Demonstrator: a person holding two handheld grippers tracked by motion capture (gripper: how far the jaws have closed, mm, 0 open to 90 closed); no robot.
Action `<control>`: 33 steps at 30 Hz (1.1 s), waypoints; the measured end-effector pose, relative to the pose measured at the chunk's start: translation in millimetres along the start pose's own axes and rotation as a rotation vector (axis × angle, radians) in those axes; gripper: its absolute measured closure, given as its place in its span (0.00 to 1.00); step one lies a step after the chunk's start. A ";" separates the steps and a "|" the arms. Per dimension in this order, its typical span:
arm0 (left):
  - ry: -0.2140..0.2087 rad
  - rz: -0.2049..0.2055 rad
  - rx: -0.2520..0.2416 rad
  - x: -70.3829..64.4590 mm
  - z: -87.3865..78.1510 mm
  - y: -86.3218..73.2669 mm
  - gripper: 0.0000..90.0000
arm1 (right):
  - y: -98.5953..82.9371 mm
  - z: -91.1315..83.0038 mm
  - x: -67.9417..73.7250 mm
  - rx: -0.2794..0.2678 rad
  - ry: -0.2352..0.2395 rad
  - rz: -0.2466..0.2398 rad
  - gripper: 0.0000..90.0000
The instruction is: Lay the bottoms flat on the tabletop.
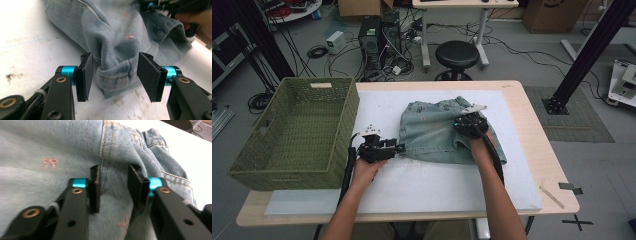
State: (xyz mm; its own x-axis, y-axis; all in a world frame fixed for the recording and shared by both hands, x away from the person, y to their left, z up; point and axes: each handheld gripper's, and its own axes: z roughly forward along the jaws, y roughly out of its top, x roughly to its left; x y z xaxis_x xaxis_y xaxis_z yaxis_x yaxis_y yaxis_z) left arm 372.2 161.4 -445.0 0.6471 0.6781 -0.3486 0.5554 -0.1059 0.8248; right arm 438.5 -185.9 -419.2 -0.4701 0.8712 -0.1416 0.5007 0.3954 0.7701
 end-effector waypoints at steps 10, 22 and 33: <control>0.042 0.049 0.137 -6.4 11.8 -4.8 0.73 | -42.9 -63.1 -11.4 -0.098 0.019 0.040 0.56; 0.010 0.023 0.019 -10.6 -11.1 -7.9 0.88 | -104.0 -116.7 -10.6 -0.071 0.098 -0.019 0.71; 0.016 0.009 0.007 -9.6 -12.5 -7.0 0.88 | -97.1 -80.9 29.3 -0.007 0.193 -0.132 0.75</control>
State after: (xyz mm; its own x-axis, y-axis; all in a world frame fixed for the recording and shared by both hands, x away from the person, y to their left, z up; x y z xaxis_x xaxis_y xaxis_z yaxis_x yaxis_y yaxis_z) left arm 355.6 164.7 -441.9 0.6434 0.6889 -0.3338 0.5532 -0.1169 0.8248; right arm 317.3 -222.3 -447.9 -0.6618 0.7400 -0.1201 0.4211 0.4995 0.7571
